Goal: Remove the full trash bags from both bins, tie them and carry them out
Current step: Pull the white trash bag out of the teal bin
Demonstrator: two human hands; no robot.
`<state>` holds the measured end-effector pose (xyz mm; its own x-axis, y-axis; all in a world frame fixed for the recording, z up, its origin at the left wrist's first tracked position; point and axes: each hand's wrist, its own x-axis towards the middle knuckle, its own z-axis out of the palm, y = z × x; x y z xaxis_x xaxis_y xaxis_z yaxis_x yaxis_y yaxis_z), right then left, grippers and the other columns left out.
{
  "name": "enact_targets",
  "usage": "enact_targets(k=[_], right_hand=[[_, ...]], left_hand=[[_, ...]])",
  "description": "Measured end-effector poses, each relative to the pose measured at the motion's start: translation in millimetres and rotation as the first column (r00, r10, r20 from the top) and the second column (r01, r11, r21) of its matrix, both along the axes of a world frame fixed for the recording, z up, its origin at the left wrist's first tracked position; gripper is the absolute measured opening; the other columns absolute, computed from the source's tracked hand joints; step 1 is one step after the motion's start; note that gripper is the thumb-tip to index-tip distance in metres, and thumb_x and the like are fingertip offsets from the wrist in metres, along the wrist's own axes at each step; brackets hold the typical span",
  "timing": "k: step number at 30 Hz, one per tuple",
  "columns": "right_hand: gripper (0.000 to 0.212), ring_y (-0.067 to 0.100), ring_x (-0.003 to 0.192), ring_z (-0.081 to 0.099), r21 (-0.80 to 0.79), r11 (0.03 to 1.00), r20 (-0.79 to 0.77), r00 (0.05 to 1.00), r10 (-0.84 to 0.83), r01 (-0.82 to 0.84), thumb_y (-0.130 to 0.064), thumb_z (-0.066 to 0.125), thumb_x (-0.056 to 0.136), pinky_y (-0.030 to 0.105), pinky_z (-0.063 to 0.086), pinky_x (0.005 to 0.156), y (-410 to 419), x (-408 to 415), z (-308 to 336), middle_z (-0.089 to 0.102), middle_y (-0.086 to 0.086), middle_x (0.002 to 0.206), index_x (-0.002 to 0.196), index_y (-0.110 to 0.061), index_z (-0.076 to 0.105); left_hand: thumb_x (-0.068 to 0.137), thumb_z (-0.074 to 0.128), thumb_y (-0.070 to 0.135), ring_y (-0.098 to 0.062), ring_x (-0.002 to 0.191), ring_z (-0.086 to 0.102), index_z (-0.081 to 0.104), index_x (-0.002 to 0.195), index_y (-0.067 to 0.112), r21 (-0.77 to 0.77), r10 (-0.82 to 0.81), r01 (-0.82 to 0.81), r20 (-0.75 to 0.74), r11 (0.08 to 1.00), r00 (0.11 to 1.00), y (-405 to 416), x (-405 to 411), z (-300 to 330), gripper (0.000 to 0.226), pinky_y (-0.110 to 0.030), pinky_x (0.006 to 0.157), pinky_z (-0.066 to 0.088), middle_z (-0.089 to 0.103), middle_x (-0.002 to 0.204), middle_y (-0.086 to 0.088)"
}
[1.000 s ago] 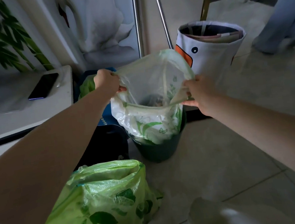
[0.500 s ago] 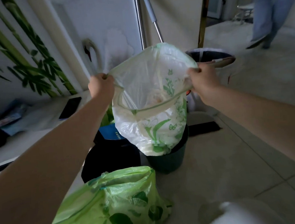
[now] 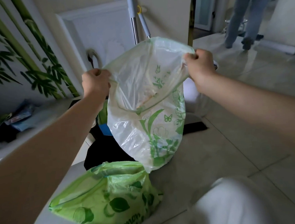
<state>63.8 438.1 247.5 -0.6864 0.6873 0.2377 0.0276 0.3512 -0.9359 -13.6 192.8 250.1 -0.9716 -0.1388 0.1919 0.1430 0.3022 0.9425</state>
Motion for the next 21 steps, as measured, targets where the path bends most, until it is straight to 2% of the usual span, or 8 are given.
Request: enact_targets(k=[2, 3, 7, 10, 14, 16, 18, 21], right_hand=[[0.024, 0.026, 0.078, 0.057, -0.018, 1.000, -0.008, 1.000, -0.005, 0.005, -0.023, 0.044, 0.087, 0.034, 0.046, 0.069, 2, 11, -1, 0.062, 0.013, 0.085, 0.090, -0.006, 0.061], [0.025, 0.026, 0.079, 0.058, -0.024, 1.000, -0.018, 1.000, -0.003, 0.003, -0.022, 0.045, 0.086, 0.036, 0.047, 0.070, 3, 17, -2, 0.063, 0.014, 0.086, 0.091, -0.005, 0.062], [0.014, 0.019, 0.068, 0.045, -0.028, 0.999, -0.032, 0.999, -0.019, 0.018, -0.018, 0.047, 0.081, 0.028, 0.034, 0.060, 12, 42, -11, 0.049, 0.011, 0.073, 0.077, -0.010, 0.057], [0.016, 0.021, 0.067, 0.052, -0.028, 0.999, 0.015, 0.999, -0.037, 0.037, -0.021, 0.049, 0.078, 0.031, 0.039, 0.062, 18, 59, -26, 0.053, 0.003, 0.064, 0.078, -0.010, 0.060], [0.012, 0.019, 0.065, 0.049, -0.029, 0.999, 0.065, 0.998, -0.026, 0.028, -0.019, 0.048, 0.080, 0.028, 0.036, 0.059, 25, 76, -59, 0.050, 0.000, 0.064, 0.070, -0.015, 0.053], [0.014, 0.017, 0.063, 0.046, -0.035, 0.999, 0.095, 0.995, -0.037, 0.041, -0.019, 0.049, 0.081, 0.028, 0.034, 0.056, 29, 81, -77, 0.049, 0.003, 0.065, 0.067, -0.015, 0.050], [0.010, 0.018, 0.063, 0.047, -0.044, 0.997, 0.118, 0.992, -0.051, 0.057, -0.019, 0.051, 0.079, 0.030, 0.035, 0.059, 32, 82, -95, 0.050, 0.008, 0.068, 0.073, -0.013, 0.055], [0.009, 0.018, 0.061, 0.045, -0.047, 0.998, 0.158, 0.986, -0.044, 0.052, -0.016, 0.051, 0.080, 0.030, 0.034, 0.058, 35, 85, -117, 0.049, 0.009, 0.065, 0.073, -0.013, 0.055]], left_hand=[[0.084, 0.053, 0.011, -0.014, 0.046, 0.044, 0.068, 0.084, 0.006, 0.015, -0.021, 0.021, 0.011, 1.000, 1.000, -1, 17, 1, 0.016, -0.020, 0.047, 0.040, 0.053, 0.061, -0.004], [0.084, 0.054, 0.011, -0.014, 0.044, 0.043, 0.068, 0.082, 0.007, 0.022, -0.034, 0.033, 0.019, 0.999, 0.999, 0, 26, 1, 0.014, -0.018, 0.044, 0.038, 0.051, 0.058, -0.003], [0.082, 0.055, 0.010, -0.005, 0.029, 0.040, 0.065, 0.077, 0.006, 0.054, -0.072, 0.070, 0.053, 0.996, 0.996, 2, 61, -4, 0.011, -0.013, 0.035, 0.032, 0.046, 0.051, -0.003], [0.082, 0.054, 0.010, -0.004, 0.026, 0.038, 0.061, 0.069, 0.009, 0.060, -0.068, 0.063, 0.089, 0.996, 0.994, -1, 81, -17, 0.015, -0.012, 0.033, 0.031, 0.044, 0.052, -0.004], [0.082, 0.056, 0.013, -0.010, 0.036, 0.041, 0.059, 0.061, 0.013, 0.040, -0.032, 0.027, 0.140, 0.999, 0.990, -12, 95, -52, 0.021, -0.016, 0.040, 0.036, 0.045, 0.053, -0.004], [0.080, 0.057, 0.015, -0.016, 0.045, 0.044, 0.063, 0.066, 0.011, 0.044, -0.019, 0.010, 0.196, 0.999, 0.980, -21, 99, -73, 0.015, -0.021, 0.048, 0.042, 0.048, 0.055, -0.005], [0.076, 0.059, 0.016, -0.019, 0.052, 0.047, 0.067, 0.074, 0.005, 0.054, -0.010, -0.004, 0.252, 0.999, 0.968, -30, 104, -92, 0.015, -0.028, 0.056, 0.048, 0.050, 0.060, -0.008], [0.075, 0.059, 0.017, -0.019, 0.051, 0.045, 0.067, 0.074, 0.003, 0.021, 0.004, -0.011, 0.307, 1.000, 0.952, -43, 112, -120, 0.016, -0.029, 0.056, 0.046, 0.050, 0.059, -0.008]])
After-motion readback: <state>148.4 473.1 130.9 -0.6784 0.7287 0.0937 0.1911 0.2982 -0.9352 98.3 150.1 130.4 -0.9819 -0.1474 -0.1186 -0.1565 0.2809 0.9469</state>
